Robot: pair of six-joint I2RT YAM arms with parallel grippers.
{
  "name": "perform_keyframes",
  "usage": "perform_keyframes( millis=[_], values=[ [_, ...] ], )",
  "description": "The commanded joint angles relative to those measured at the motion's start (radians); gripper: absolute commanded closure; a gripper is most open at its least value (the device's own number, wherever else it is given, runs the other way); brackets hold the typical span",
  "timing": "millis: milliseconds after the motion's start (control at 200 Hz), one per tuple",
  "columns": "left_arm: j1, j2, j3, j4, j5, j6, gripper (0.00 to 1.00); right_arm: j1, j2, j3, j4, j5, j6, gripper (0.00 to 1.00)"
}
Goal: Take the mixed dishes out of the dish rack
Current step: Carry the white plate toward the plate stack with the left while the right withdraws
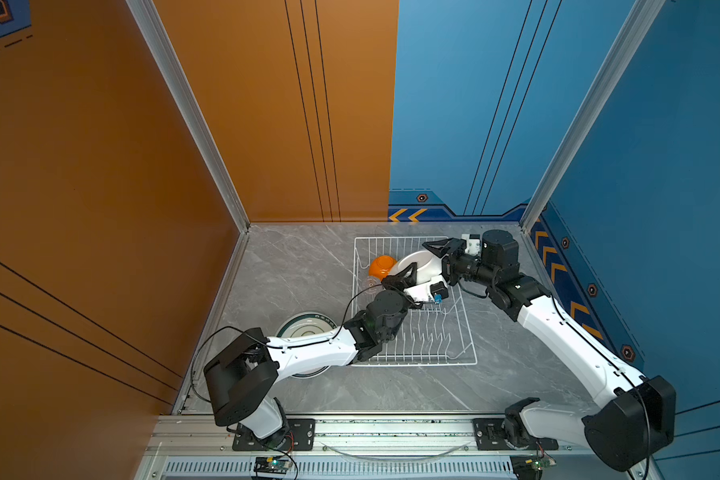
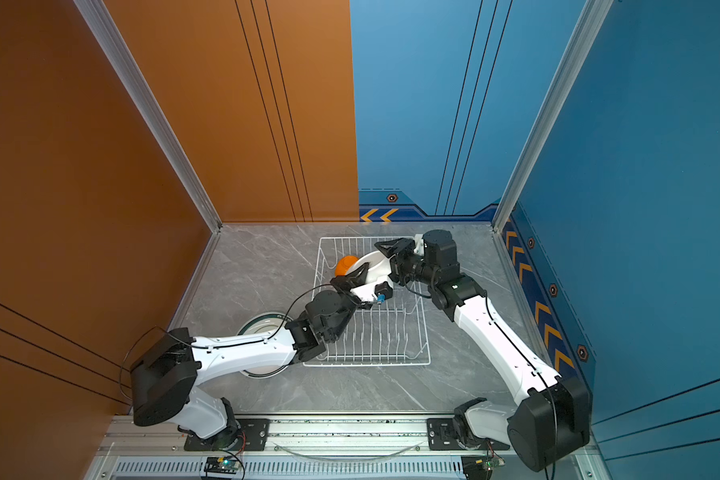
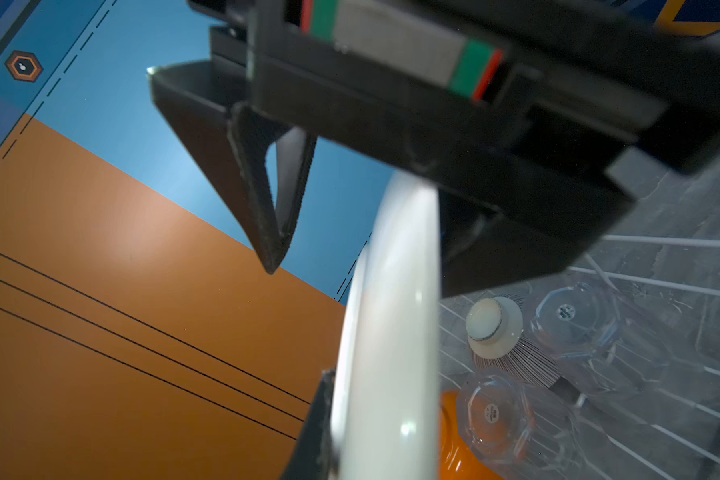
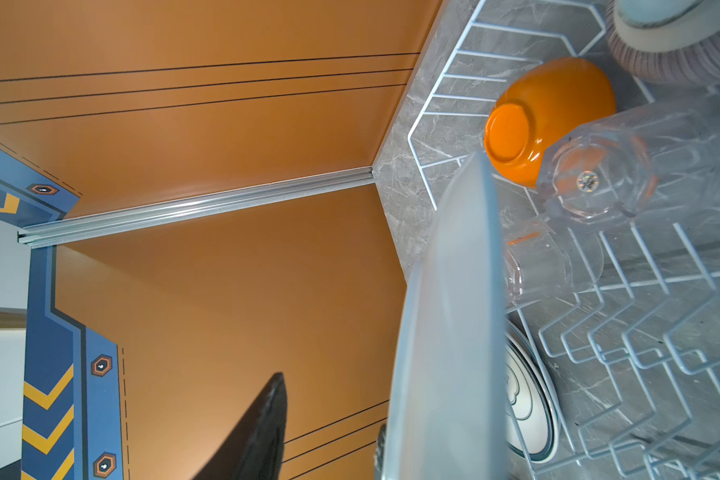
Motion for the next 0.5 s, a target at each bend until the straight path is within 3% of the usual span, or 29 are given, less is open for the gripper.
perform_keyframes(
  millis=[0,230,495],
  values=[
    [-0.032,0.001,-0.006,0.060,0.028,0.009,1.00,-0.024,-0.007,-0.011,0.086,-0.022,-0.007,0.43],
    [-0.026,-0.007,0.001,0.060,0.003,-0.043,1.00,-0.085,-0.045,-0.041,0.095,-0.027,-0.025,0.40],
    [-0.024,-0.047,0.006,0.028,-0.081,-0.134,1.00,-0.130,-0.135,-0.066,0.000,0.054,-0.168,0.37]
  ],
)
